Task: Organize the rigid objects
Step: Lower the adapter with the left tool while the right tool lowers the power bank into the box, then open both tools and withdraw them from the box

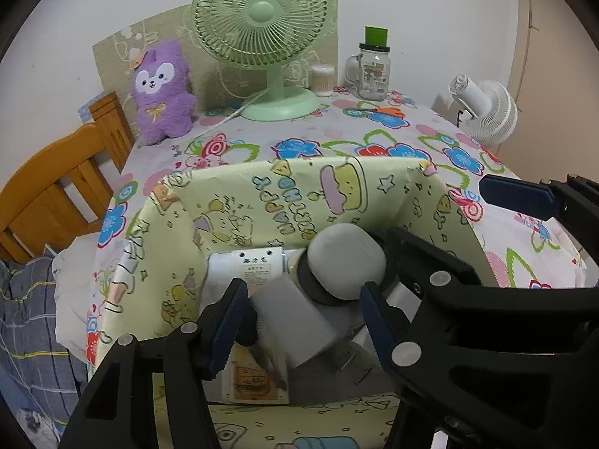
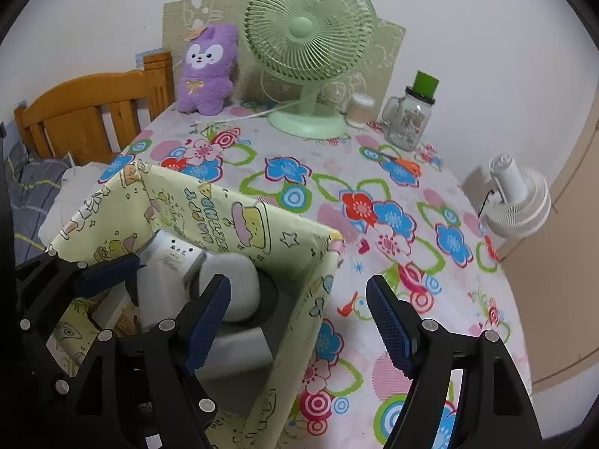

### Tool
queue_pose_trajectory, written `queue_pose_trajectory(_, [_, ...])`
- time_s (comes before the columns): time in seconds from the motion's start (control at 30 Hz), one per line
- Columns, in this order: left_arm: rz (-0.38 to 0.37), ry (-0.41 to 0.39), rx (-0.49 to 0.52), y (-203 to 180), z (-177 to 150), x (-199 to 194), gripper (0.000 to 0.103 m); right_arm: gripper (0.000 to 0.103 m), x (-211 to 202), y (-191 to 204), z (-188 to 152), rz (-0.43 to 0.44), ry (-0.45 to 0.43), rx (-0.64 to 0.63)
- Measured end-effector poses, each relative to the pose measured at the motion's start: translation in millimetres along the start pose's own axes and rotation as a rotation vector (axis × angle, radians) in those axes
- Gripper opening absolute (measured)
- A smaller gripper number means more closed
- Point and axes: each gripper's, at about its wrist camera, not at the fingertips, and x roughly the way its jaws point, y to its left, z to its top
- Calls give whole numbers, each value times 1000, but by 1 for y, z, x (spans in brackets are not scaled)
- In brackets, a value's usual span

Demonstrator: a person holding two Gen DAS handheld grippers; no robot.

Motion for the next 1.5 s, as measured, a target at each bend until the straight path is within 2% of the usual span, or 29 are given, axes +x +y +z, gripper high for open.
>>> queue_pose_trajectory(0.13, [2, 7, -10, -1, -3, 1, 63, 78, 2, -2, -6, 17, 13, 17])
queue_pose_trajectory(0.23, [14, 10, -21, 0, -4, -1, 67, 78, 3, -4, -7, 33, 16, 35])
queue_pose_trajectory(0.3, [25, 12, -33, 1, -5, -2, 76, 78, 2, -4, -8, 42, 15, 41])
queue_pose_trajectory(0.4, [41, 9, -47, 3, -6, -4, 85, 78, 2, -4, -10, 56, 14, 51])
queue_pose_trajectory(0.7, [99, -19, -22, -3, -6, -20, 96, 83, -10, -11, -13, 85, 0, 78])
queue_pose_trajectory(0.9, [104, -58, 22, -18, -5, -37, 98, 85, -25, -19, -17, 83, -27, 94])
queue_pose_trajectory(1.5, [74, -113, 45, -60, -9, -72, 100, 91, -70, -56, -39, 39, -88, 146])
